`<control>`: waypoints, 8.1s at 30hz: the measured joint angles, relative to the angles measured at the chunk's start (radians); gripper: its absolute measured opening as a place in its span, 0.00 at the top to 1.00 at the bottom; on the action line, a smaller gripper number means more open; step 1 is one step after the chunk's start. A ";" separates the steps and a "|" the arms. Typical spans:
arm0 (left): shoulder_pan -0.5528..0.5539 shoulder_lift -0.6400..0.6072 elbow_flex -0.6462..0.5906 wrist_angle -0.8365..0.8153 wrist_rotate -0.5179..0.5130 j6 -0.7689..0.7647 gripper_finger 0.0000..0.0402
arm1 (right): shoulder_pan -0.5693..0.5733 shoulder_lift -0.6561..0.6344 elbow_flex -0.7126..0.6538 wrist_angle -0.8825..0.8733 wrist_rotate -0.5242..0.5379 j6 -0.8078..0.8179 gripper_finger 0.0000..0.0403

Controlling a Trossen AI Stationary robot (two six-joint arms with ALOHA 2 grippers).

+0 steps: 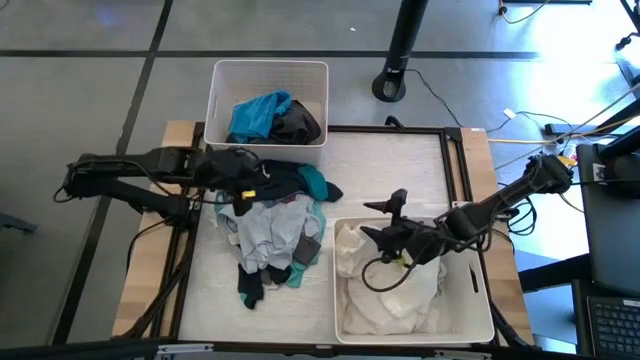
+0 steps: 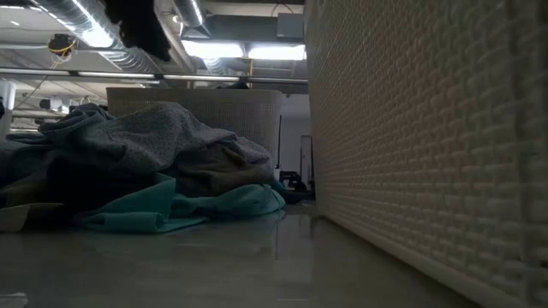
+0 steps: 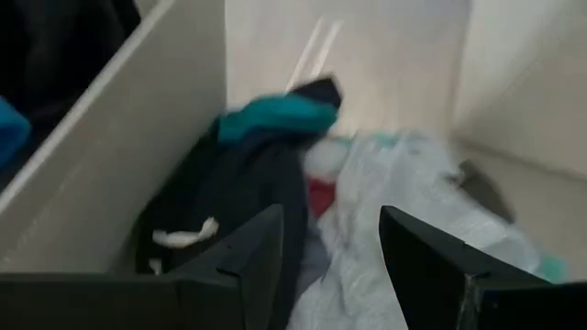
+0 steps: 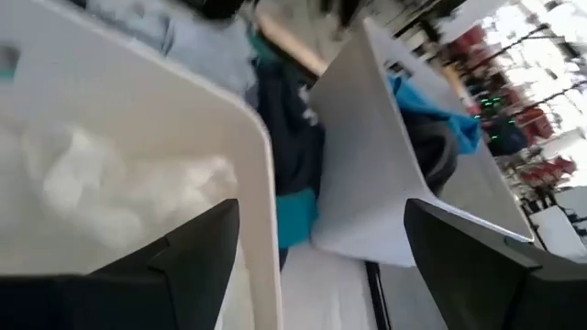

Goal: Sort clothes
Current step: Put the gray shorts into the top white laundry organizer, then put the blue patterned dress into the top white laundry organizer

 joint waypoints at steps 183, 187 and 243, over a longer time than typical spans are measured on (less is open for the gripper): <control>-0.164 0.564 -0.145 0.269 -0.084 -0.028 0.97 | -0.059 -0.134 -0.317 0.451 -0.021 -0.229 0.23; -0.190 0.510 -0.114 0.279 -0.130 0.011 0.94 | -0.059 -0.134 -0.317 0.450 -0.021 -0.229 0.23; 0.353 0.045 0.098 1.802 -0.130 1.353 0.93 | -0.059 -0.134 -0.316 0.454 0.001 -0.229 0.23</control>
